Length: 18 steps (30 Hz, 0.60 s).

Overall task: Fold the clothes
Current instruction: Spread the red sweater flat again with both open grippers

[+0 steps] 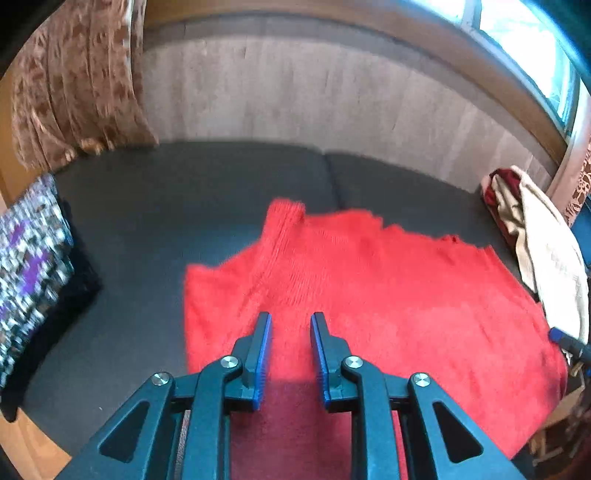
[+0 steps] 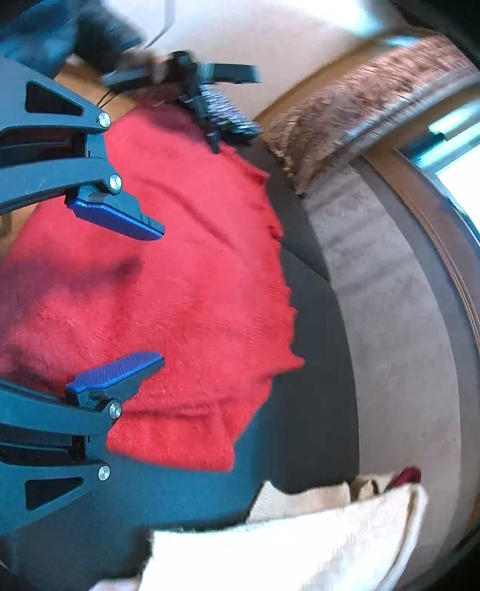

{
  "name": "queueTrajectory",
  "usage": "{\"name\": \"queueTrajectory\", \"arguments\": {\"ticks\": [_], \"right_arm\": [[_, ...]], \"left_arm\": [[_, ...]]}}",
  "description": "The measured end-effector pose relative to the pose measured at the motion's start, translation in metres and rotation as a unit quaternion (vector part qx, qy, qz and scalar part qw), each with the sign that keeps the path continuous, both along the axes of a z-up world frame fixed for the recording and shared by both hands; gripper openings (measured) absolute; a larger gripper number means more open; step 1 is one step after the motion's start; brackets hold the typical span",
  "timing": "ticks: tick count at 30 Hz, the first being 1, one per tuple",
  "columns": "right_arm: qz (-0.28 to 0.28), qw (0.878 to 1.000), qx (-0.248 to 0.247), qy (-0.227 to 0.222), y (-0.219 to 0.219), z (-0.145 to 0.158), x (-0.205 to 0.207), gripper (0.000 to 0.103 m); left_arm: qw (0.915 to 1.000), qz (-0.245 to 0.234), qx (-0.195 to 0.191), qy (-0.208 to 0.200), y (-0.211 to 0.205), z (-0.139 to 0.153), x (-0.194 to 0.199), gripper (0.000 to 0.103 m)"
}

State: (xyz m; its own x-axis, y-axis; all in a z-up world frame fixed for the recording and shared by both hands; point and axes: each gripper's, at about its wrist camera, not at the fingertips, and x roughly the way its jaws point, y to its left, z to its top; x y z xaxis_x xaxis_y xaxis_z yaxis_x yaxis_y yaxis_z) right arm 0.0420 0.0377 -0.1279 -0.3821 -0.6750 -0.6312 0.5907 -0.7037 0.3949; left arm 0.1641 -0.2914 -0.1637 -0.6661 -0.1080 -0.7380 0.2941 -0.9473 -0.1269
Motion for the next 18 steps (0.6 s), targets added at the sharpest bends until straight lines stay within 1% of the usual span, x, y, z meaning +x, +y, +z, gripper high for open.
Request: {"name": "queueTrajectory", "arguments": {"ticks": [2,4,6,7,8,9,10,11,12,14,15,16,18], "right_arm": [[-0.022,1.000,-0.003,0.011,0.009,0.005,-0.010,0.065],[-0.034,0.999,0.015,0.010,0.008,0.001,-0.019,0.065],[-0.042,0.999,0.034,0.007,0.005,-0.005,-0.027,0.064],[-0.044,0.998,0.045,0.005,0.002,-0.010,-0.032,0.062],[-0.042,0.997,0.062,0.000,-0.005,-0.015,-0.036,0.057],[-0.040,0.996,0.079,-0.006,-0.012,-0.020,-0.040,0.034],[-0.039,0.995,0.087,-0.001,-0.016,-0.018,-0.040,0.030],[-0.038,0.995,0.092,0.006,-0.020,-0.015,-0.039,0.024],[-0.038,0.993,0.108,0.019,-0.021,-0.010,-0.037,0.016],[-0.041,0.988,0.143,0.047,-0.022,0.000,-0.033,0.012],[-0.043,0.982,0.176,0.046,-0.022,-0.008,-0.034,0.012],[-0.043,0.979,0.193,0.039,-0.019,-0.021,-0.037,0.012],[-0.061,0.984,0.164,0.023,-0.010,-0.023,-0.041,0.012]], "left_arm": [[0.9997,-0.005,-0.009,0.021,0.009,0.008,0.001,0.021],[0.9993,-0.020,-0.017,0.025,0.014,0.007,-0.005,0.025],[0.9992,-0.034,-0.019,-0.001,0.020,-0.004,-0.012,0.025],[0.9992,-0.037,-0.015,-0.010,0.021,-0.009,-0.015,0.025],[0.9988,-0.040,-0.007,-0.027,0.021,-0.019,-0.019,0.025],[0.9989,-0.038,-0.007,-0.026,0.022,-0.022,-0.018,0.025],[0.9992,-0.036,-0.010,-0.015,0.022,-0.022,-0.016,0.026],[0.9991,-0.038,-0.008,-0.016,0.022,-0.022,-0.016,0.026],[0.9991,-0.039,-0.005,-0.017,0.021,-0.022,-0.016,0.026],[0.9990,-0.041,0.009,-0.017,0.018,-0.023,-0.016,0.028],[0.9989,-0.040,0.020,-0.014,0.016,-0.023,-0.016,0.028],[0.9987,-0.040,0.030,-0.012,0.013,-0.024,-0.015,0.028],[0.9985,-0.034,0.042,-0.008,0.011,-0.025,-0.015,0.028]]}}
